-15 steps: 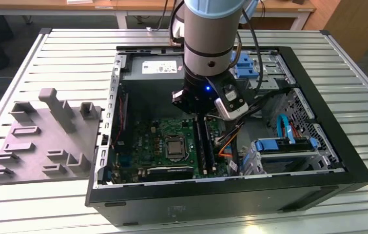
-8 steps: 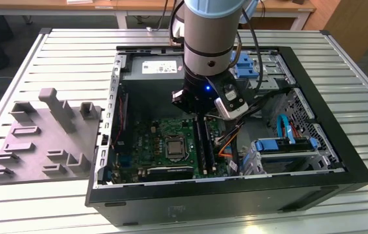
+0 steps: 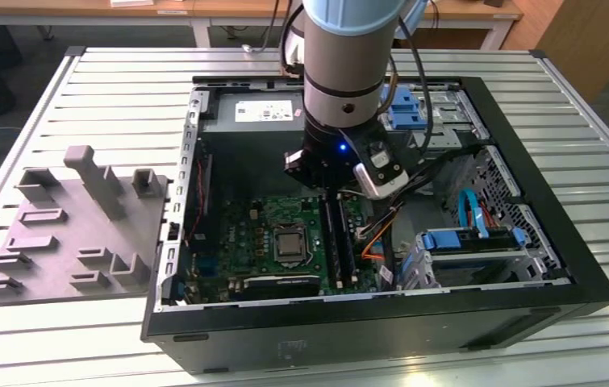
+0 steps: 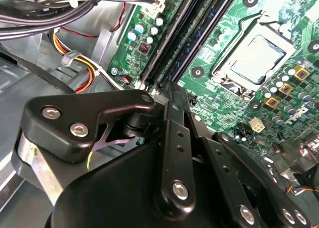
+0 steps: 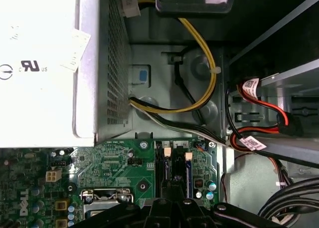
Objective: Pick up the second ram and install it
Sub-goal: 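Press down the second ram until it locks into place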
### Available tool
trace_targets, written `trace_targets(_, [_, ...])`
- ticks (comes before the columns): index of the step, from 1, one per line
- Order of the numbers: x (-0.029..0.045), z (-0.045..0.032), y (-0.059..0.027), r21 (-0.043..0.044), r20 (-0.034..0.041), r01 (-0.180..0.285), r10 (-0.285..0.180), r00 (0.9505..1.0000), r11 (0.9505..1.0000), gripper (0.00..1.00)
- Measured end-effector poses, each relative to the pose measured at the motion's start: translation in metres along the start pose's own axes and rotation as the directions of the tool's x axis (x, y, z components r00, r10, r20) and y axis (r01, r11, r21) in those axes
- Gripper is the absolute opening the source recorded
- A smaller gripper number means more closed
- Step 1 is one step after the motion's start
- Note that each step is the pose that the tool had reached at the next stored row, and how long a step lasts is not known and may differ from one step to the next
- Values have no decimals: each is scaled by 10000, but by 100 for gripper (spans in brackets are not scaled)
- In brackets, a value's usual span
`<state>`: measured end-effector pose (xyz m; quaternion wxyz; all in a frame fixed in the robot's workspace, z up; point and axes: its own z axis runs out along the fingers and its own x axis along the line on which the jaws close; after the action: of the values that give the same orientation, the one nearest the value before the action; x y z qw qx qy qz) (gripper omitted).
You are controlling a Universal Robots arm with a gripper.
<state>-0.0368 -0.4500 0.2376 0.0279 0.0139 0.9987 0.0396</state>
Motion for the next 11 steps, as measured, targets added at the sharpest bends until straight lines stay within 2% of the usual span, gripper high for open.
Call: trace_targets(11, [3,40,22,-2,1,0,0,10000,10000,11])
